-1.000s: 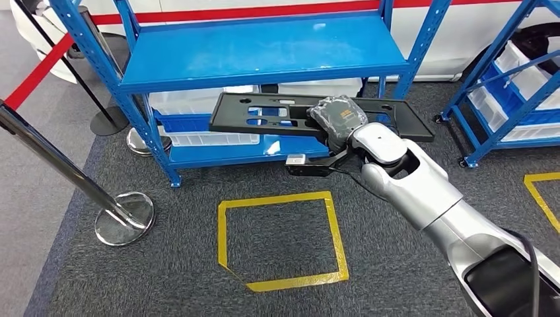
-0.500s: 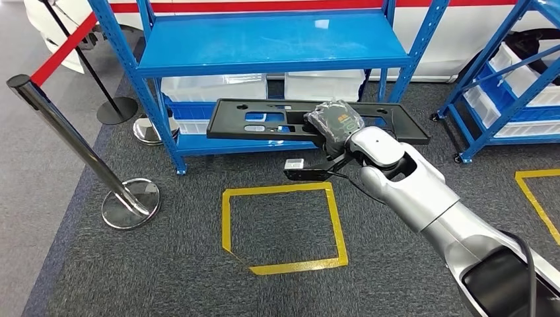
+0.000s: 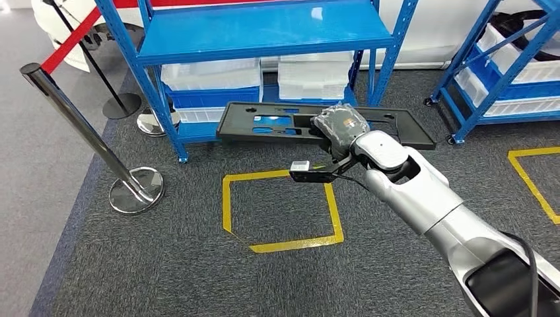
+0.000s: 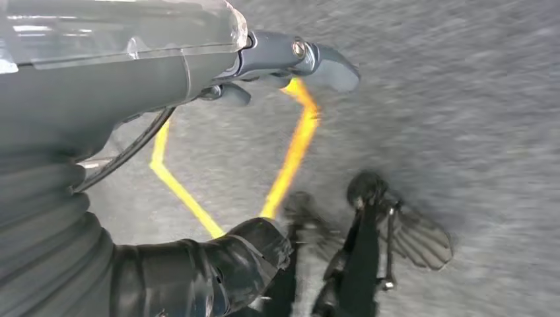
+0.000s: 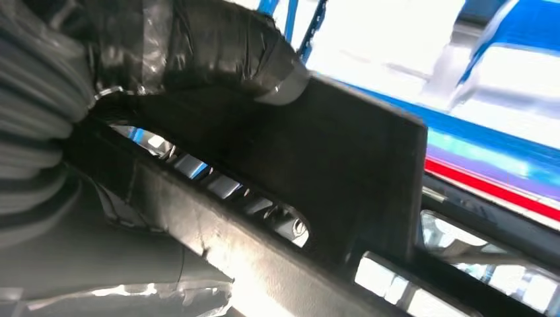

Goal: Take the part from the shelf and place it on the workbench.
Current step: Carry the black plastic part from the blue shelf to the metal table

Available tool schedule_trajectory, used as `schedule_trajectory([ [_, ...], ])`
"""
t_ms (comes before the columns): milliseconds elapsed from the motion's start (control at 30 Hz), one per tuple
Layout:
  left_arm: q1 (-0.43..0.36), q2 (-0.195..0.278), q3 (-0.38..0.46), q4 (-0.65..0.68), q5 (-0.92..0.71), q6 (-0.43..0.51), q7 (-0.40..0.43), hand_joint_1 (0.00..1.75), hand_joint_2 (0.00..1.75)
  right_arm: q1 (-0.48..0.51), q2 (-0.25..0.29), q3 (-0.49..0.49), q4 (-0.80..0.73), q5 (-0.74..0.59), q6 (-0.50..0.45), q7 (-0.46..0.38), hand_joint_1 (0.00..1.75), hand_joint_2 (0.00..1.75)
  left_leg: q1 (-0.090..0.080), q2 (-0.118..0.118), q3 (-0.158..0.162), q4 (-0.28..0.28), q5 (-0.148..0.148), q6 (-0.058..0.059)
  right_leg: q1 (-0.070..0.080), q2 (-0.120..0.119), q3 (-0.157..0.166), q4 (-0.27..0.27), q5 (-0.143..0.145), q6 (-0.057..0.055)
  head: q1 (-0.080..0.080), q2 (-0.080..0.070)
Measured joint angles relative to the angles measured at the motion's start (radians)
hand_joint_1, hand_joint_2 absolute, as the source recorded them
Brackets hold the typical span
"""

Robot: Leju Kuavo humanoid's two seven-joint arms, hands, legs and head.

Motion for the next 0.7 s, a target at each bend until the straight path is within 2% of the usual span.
schedule_trajectory([
  [33, 0.001, 0.000, 0.000, 0.000, 0.000, 0.001, 0.000, 0.00, 1.75, 0.001, 0.000, 0.000, 0.000, -0.004, 0.000, -0.001, 1.75, 1.75, 0.000, 0.000, -0.009, 0.069, -0.051, -0.002, 0.002, 0.000, -0.018, 0.002, 0.014, -0.003, 0.000, 0.000],
  [67, 0.001, 0.000, 0.000, 0.000, 0.000, 0.001, 0.001, 0.00, 1.75, 0.002, 0.000, 0.000, 0.000, -0.008, -0.001, -0.002, 1.75, 1.75, 0.000, 0.000, -0.012, 0.133, -0.075, -0.003, 0.005, 0.001, -0.037, 0.005, 0.028, -0.004, 0.000, 0.000],
  [100, 0.000, 0.000, 0.000, 0.000, 0.000, 0.001, 0.001, 0.00, 1.75, 0.003, -0.001, 0.000, 0.000, -0.010, -0.001, -0.003, 1.75, 1.75, 0.000, 0.000, -0.006, 0.179, -0.071, -0.003, 0.007, 0.000, -0.057, 0.009, 0.041, -0.004, 0.000, 0.000],
  [133, -0.001, 0.000, 0.000, 0.000, 0.000, 0.002, 0.001, 0.00, 1.75, 0.005, -0.002, 0.000, 0.000, -0.011, -0.001, -0.004, 1.75, 1.75, 0.000, 0.000, 0.013, 0.194, -0.044, -0.001, 0.009, 0.000, -0.078, 0.013, 0.054, -0.003, 0.000, 0.000],
  [167, -0.001, 0.000, 0.000, 0.000, -0.001, 0.003, 0.001, 0.00, 1.75, 0.006, -0.002, 0.000, 0.000, -0.011, -0.002, -0.004, 1.75, 1.75, 0.000, 0.000, 0.047, 0.180, -0.016, 0.003, 0.010, -0.001, -0.098, 0.018, 0.065, -0.002, 0.000, 0.000],
  [200, -0.002, 0.001, 0.000, 0.000, -0.002, 0.004, 0.002, 0.00, 1.75, 0.008, -0.003, 0.000, 0.000, -0.011, -0.002, -0.004, 1.75, 1.75, -0.001, -0.001, 0.097, 0.134, -0.006, 0.009, 0.011, -0.001, -0.114, 0.022, 0.076, 0.000, 0.000, 0.000],
  [233, -0.003, 0.002, 0.000, 0.000, -0.003, 0.004, 0.002, 0.00, 1.75, 0.008, -0.003, 0.000, -0.001, -0.011, -0.002, -0.005, 1.75, 1.75, -0.004, -0.001, 0.158, 0.063, -0.018, 0.014, 0.012, -0.001, -0.126, 0.026, 0.087, 0.004, 0.000, 0.000],
  [267, -0.004, 0.002, 0.000, -0.001, -0.004, 0.005, 0.002, 0.00, 1.75, 0.008, -0.004, 0.000, -0.002, -0.011, -0.003, -0.005, 1.75, 1.75, -0.007, -0.002, 0.210, -0.007, -0.043, 0.019, 0.013, -0.002, -0.133, 0.027, 0.096, 0.008, 0.000, 0.000],
  [300, -0.005, 0.003, 0.000, -0.001, -0.005, 0.005, 0.002, 0.00, 1.75, 0.008, -0.005, 0.000, -0.002, -0.012, -0.004, -0.005, 1.75, 1.75, -0.011, -0.003, 0.245, -0.062, -0.067, 0.023, 0.012, -0.003, -0.136, 0.026, 0.106, 0.013, 0.000, 0.000],
  [333, -0.006, 0.003, 0.000, -0.002, -0.005, 0.005, 0.002, 0.00, 1.75, 0.007, -0.007, 0.000, -0.003, -0.012, -0.005, -0.005, 1.75, 1.75, -0.014, -0.003, 0.262, -0.096, -0.077, 0.026, 0.011, -0.004, -0.137, 0.021, 0.117, 0.020, 0.000, 0.000],
  [400, -0.006, 0.003, 0.000, -0.002, -0.004, 0.005, 0.002, 0.00, 1.75, 0.010, -0.011, -0.001, -0.002, -0.012, -0.007, -0.004, 1.75, 1.75, -0.013, 0.000, 0.252, -0.116, -0.056, 0.038, 0.009, -0.003, -0.141, 0.011, 0.131, 0.033, 0.000, 0.000],
  [433, -0.007, 0.003, 0.000, -0.002, -0.003, 0.005, 0.002, 0.00, 1.75, 0.012, -0.014, -0.001, -0.002, -0.012, -0.008, -0.005, 1.75, 1.75, -0.011, 0.002, 0.245, -0.123, -0.042, 0.046, 0.009, 0.000, -0.147, 0.017, 0.114, 0.038, 0.001, 0.000],
  [467, -0.008, 0.003, 0.000, -0.002, -0.003, 0.005, 0.002, 0.00, 1.75, 0.013, -0.017, -0.001, -0.002, -0.012, -0.008, -0.005, 1.75, 1.75, -0.008, 0.006, 0.234, -0.128, -0.025, 0.054, 0.008, 0.003, -0.156, 0.042, 0.075, 0.042, 0.001, 0.000],
  [500, -0.008, 0.003, 0.000, -0.002, -0.003, 0.005, 0.002, 0.00, 1.75, 0.014, -0.019, -0.001, -0.001, -0.012, -0.008, -0.006, 1.75, 1.75, -0.008, 0.008, 0.220, -0.129, -0.010, 0.059, 0.006, 0.005, -0.167, 0.089, 0.018, 0.044, 0.002, 0.000],
  [533, -0.008, 0.003, 0.000, -0.002, -0.003, 0.004, 0.001, 0.00, 1.75, 0.015, -0.020, -0.001, -0.001, -0.013, -0.009, -0.006, 1.75, 1.75, -0.009, 0.009, 0.202, -0.129, 0.002, 0.062, 0.004, 0.006, -0.176, 0.150, -0.036, 0.047, 0.002, 0.000],
  [567, -0.008, 0.003, 0.000, -0.002, -0.002, 0.004, -0.001, 0.00, 1.75, 0.017, -0.022, -0.001, -0.001, -0.013, -0.009, -0.006, 1.75, 1.75, -0.010, 0.009, 0.184, -0.128, 0.014, 0.063, 0.003, 0.006, -0.183, 0.213, -0.071, 0.049, 0.002, 0.000],
  [600, -0.007, 0.003, 0.000, -0.002, -0.001, 0.004, -0.002, 0.00, 1.75, 0.020, -0.024, -0.001, -0.001, -0.013, -0.009, -0.005, 1.75, 1.75, -0.010, 0.009, 0.165, -0.126, 0.025, 0.063, 0.002, 0.006, -0.186, 0.266, -0.070, 0.052, 0.002, 0.000],
  [633, -0.006, 0.003, 0.000, -0.002, 0.000, 0.004, -0.003, 0.00, 1.75, 0.023, -0.026, -0.001, -0.001, -0.013, -0.009, -0.004, 1.75, 1.75, -0.010, 0.009, 0.147, -0.125, 0.037, 0.061, 0.001, 0.006, -0.179, 0.297, -0.039, 0.053, 0.002, 0.000],
  [667, -0.005, 0.003, 0.000, -0.002, 0.001, 0.004, -0.003, 0.00, 1.75, 0.026, -0.027, -0.001, -0.001, -0.013, -0.010, -0.003, 1.75, 1.75, -0.010, 0.009, 0.130, -0.122, 0.049, 0.059, 0.001, 0.006, -0.162, 0.300, 0.004, 0.053, 0.002, 0.000],
  [700, -0.005, 0.003, 0.000, -0.002, 0.001, 0.004, -0.002, 0.00, 1.75, 0.027, -0.027, -0.001, -0.002, -0.013, -0.010, -0.003, 1.75, 1.75, -0.010, 0.009, 0.114, -0.118, 0.059, 0.056, 0.001, 0.006, -0.131, 0.277, 0.038, 0.050, 0.002, 0.000],
])
